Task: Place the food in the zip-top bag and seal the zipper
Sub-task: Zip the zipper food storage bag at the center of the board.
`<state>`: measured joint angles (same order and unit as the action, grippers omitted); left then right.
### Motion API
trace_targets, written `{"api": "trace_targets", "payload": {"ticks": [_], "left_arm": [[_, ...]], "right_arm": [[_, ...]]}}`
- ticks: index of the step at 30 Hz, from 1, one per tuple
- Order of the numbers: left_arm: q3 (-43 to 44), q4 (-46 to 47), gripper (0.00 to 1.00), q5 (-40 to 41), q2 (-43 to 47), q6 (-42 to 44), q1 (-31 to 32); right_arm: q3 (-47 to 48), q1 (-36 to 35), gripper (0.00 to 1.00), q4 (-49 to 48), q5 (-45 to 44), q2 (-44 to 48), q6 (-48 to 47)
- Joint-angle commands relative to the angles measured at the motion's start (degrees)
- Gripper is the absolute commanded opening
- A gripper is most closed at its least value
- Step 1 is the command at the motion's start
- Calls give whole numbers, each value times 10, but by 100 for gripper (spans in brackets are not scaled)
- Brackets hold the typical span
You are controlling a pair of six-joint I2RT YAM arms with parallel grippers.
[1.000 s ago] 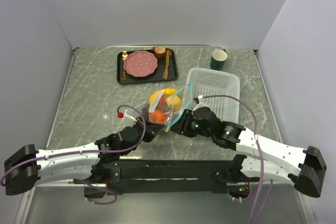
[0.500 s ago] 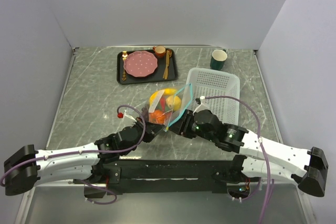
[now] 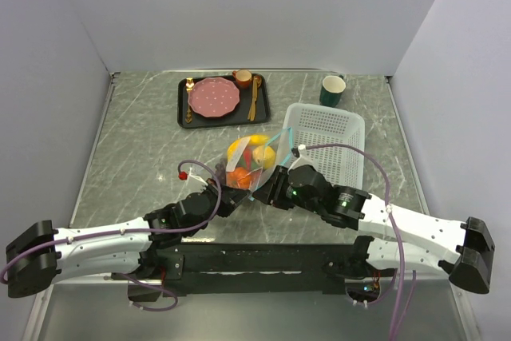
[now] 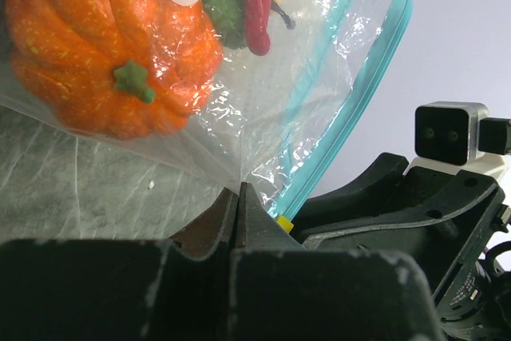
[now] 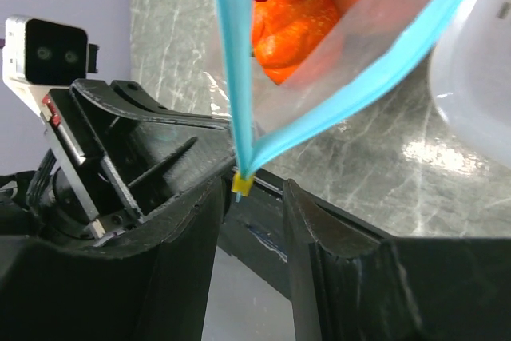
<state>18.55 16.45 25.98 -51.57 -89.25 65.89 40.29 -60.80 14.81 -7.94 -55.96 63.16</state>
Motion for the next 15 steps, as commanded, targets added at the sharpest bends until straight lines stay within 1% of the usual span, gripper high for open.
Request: {"api": "trace_targets", "payload": {"ticks": [1, 7, 13, 15], "left_arm": [[2, 16, 1, 6, 5, 1, 2], [-2, 16, 1, 6, 7, 0, 1], [-2, 12, 1, 5, 12, 0, 1], [-1, 11, 1, 4, 13, 0, 1]], "right_arm": [[30, -9, 44, -14, -15, -13, -5], [44, -9, 42, -6, -25, -33, -14], [44, -9, 33, -8, -41, -33, -18], [44, -10, 28, -6, -45, -34, -17]]}}
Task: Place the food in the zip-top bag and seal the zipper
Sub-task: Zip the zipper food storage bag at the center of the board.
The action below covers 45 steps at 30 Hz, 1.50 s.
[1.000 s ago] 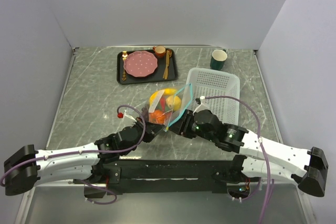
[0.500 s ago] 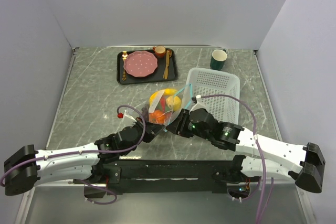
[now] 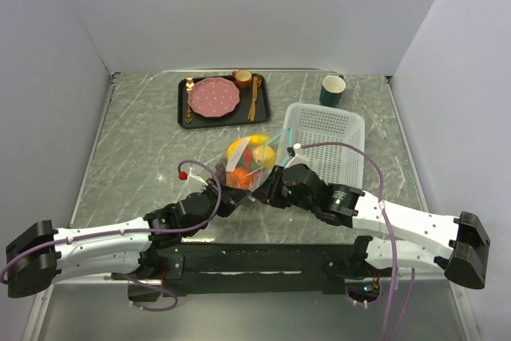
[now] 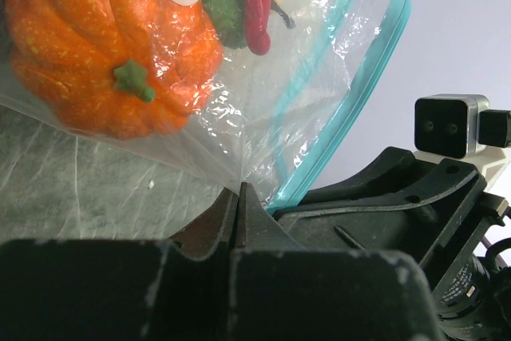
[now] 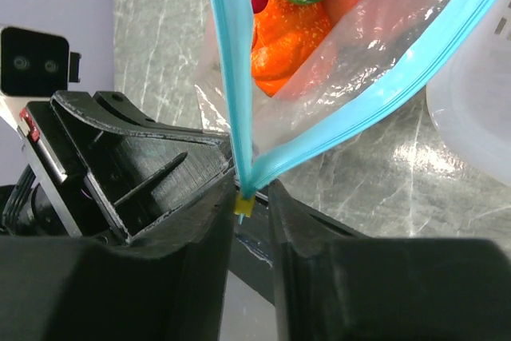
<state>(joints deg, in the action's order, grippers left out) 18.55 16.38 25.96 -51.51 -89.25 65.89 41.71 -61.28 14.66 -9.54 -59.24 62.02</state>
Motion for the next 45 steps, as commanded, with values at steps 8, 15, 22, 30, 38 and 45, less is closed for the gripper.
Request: {"api": "trace_targets", "payload": {"ticks": [8, 15, 22, 30, 38, 45], "left_arm": [[-3, 8, 1, 3, 15, 0, 2], [-4, -12, 1, 1, 28, -2, 2], [-29, -34, 1, -9, 57, -23, 1], [-52, -52, 1, -14, 81, -43, 1], [-25, -28, 16, -21, 62, -13, 1], [-38, 15, 29, -31, 48, -36, 1]], "right_arm": [[30, -4, 13, -8, -23, -7, -8], [30, -4, 9, -1, -42, 6, -9], [38, 2, 9, 12, -63, 11, -15], [36, 17, 10, -2, -64, 22, -21], [14, 12, 9, -58, 4, -2, 3], [12, 2, 9, -57, -9, -6, 15]]}}
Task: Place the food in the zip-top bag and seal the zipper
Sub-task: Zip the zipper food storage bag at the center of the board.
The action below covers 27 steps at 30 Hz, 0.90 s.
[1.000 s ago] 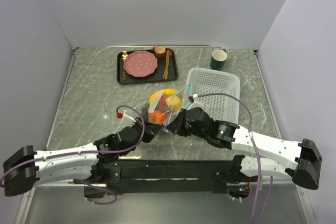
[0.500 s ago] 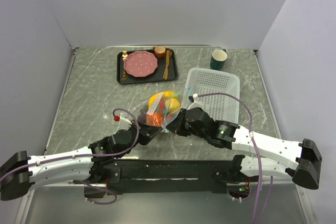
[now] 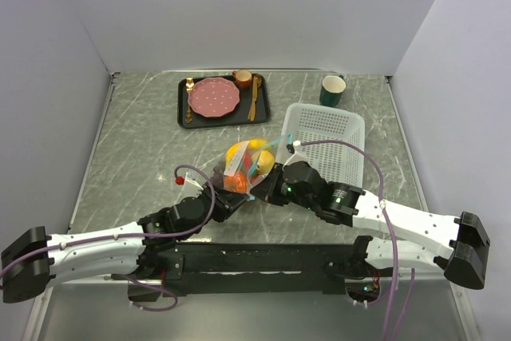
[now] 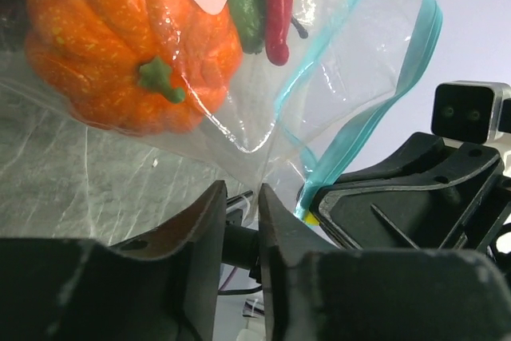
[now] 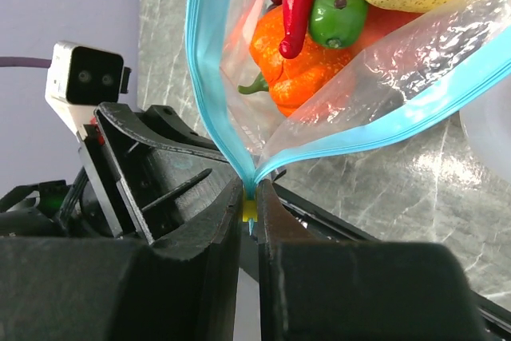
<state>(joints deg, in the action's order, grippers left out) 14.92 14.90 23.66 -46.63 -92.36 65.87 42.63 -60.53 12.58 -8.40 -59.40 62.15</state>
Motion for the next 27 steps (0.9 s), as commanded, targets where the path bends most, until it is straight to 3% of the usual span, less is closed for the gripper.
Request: {"api": "trace_targets", "payload": {"ticks": [1, 8, 27], "left_arm": [[-3, 32, 37, -7, 1, -9, 2], [-5, 50, 43, -7, 12, -13, 2], [-17, 25, 42, 31, 56, -72, 21]], "right_arm": [[2, -7, 9, -34, -23, -5, 17], [-22, -32, 8, -45, -52, -6, 49], [-62, -76, 6, -39, -160, 35, 133]]}}
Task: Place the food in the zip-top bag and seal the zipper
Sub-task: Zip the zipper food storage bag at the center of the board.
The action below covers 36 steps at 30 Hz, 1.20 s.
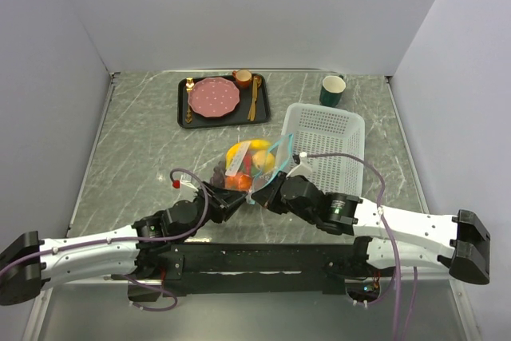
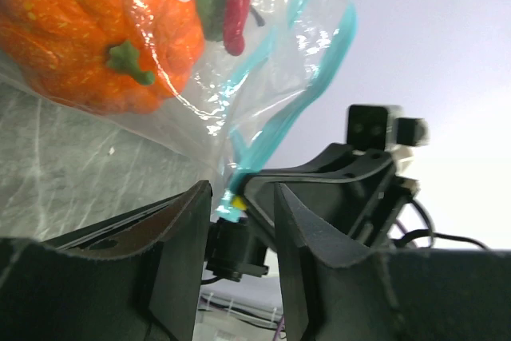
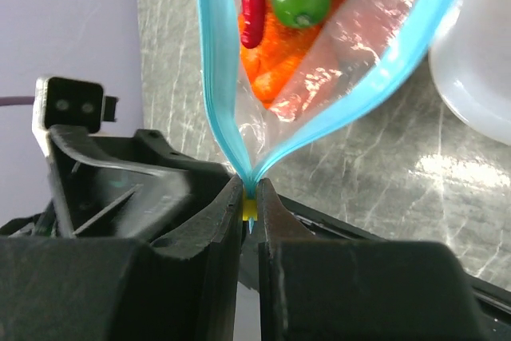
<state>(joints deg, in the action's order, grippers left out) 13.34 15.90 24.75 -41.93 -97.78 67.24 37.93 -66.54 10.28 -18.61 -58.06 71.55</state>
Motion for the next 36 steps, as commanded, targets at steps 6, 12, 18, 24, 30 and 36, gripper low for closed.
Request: {"api": "trace_targets", "payload": {"ticks": [6, 12, 18, 24, 30, 36], "left_arm": [[10, -1, 43, 21, 1, -13, 9], [17, 8, 44, 12, -10, -4, 9], [17, 42, 46, 19, -25, -9, 10], [7, 96, 47, 39, -38, -15, 10], [14, 122, 46, 21, -75, -30, 13], [13, 149, 47, 28, -90, -25, 15]], "right_arm": [[-23, -24, 6, -43, -100, 46, 47], [-34, -25, 5, -66, -131, 76, 54], [-48, -28, 4, -75, -131, 82, 73], [-47, -39, 3, -69, -137, 81, 77], [-48, -42, 3, -70, -140, 81, 77], [-48, -44, 3, -72, -139, 82, 73]]}}
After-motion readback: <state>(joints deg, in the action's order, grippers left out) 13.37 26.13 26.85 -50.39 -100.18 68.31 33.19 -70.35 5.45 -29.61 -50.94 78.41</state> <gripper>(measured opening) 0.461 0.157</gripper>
